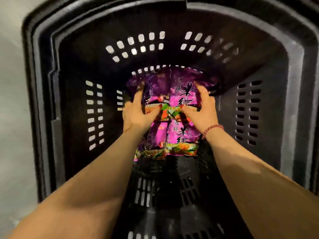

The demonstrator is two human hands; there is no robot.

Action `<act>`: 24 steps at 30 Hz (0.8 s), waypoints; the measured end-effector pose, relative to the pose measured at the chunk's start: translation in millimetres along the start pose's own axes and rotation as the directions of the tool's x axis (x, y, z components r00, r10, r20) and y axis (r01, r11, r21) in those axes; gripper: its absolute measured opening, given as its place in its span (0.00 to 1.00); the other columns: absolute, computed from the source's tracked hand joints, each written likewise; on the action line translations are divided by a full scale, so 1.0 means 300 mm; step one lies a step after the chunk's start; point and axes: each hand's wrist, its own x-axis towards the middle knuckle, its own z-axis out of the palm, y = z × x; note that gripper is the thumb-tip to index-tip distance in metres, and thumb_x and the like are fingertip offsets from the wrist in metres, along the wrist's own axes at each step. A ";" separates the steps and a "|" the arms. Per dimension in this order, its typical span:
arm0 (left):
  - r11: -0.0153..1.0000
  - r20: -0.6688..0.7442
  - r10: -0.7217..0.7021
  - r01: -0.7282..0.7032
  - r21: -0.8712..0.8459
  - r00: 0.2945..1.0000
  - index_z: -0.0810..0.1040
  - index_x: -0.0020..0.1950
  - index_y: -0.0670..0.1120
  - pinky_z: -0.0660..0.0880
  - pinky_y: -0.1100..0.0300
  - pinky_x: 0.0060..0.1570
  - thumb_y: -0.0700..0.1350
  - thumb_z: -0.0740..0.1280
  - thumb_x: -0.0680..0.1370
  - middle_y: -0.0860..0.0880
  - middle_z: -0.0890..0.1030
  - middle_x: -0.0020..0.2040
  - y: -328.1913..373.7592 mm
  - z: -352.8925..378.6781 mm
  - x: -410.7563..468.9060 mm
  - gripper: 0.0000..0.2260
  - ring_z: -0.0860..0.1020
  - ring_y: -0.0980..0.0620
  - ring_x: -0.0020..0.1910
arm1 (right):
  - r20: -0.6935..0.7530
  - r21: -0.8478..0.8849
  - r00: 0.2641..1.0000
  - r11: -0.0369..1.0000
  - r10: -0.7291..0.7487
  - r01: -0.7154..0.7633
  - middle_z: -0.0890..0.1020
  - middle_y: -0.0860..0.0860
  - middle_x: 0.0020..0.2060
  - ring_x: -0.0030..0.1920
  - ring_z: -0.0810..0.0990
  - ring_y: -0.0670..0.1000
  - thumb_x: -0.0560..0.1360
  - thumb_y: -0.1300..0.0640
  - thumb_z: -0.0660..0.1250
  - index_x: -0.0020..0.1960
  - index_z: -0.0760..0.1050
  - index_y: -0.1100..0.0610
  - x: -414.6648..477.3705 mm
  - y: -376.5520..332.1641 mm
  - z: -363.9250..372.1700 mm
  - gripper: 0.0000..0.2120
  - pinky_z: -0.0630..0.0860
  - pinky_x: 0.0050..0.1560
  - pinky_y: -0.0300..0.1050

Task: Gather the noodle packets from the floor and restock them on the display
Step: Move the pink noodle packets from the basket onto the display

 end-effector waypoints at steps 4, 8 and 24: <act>0.998 -0.011 0.023 -0.024 -0.057 1.000 0.72 0.66 0.45 0.73 0.50 0.61 0.59 0.74 0.71 0.46 0.78 0.55 -0.060 0.029 0.070 0.29 0.76 0.44 0.59 | 0.043 -0.027 0.999 1.000 0.012 -0.011 0.66 0.54 0.57 0.58 0.67 0.50 0.72 0.53 0.72 0.74 0.57 0.39 0.058 0.055 0.042 0.37 0.64 0.62 0.37; 0.996 0.002 -0.002 0.002 -0.093 1.000 0.73 0.69 0.46 0.72 0.55 0.63 0.60 0.77 0.67 0.45 0.79 0.61 -0.059 0.029 0.094 0.35 0.76 0.46 0.61 | 0.044 0.001 0.999 1.000 -0.011 0.011 0.67 0.51 0.58 0.55 0.69 0.46 0.72 0.53 0.73 0.74 0.58 0.38 0.072 0.057 0.050 0.37 0.66 0.59 0.37; 0.910 -0.007 0.194 -0.182 -0.373 0.981 0.58 0.68 0.78 0.71 0.45 0.66 0.52 0.79 0.66 0.62 0.67 0.64 0.134 -0.263 -0.346 0.42 0.69 0.55 0.68 | -0.119 0.311 0.990 0.944 -0.073 0.107 0.73 0.40 0.66 0.66 0.65 0.31 0.69 0.66 0.75 0.63 0.70 0.37 -0.385 -0.256 -0.208 0.33 0.70 0.55 0.24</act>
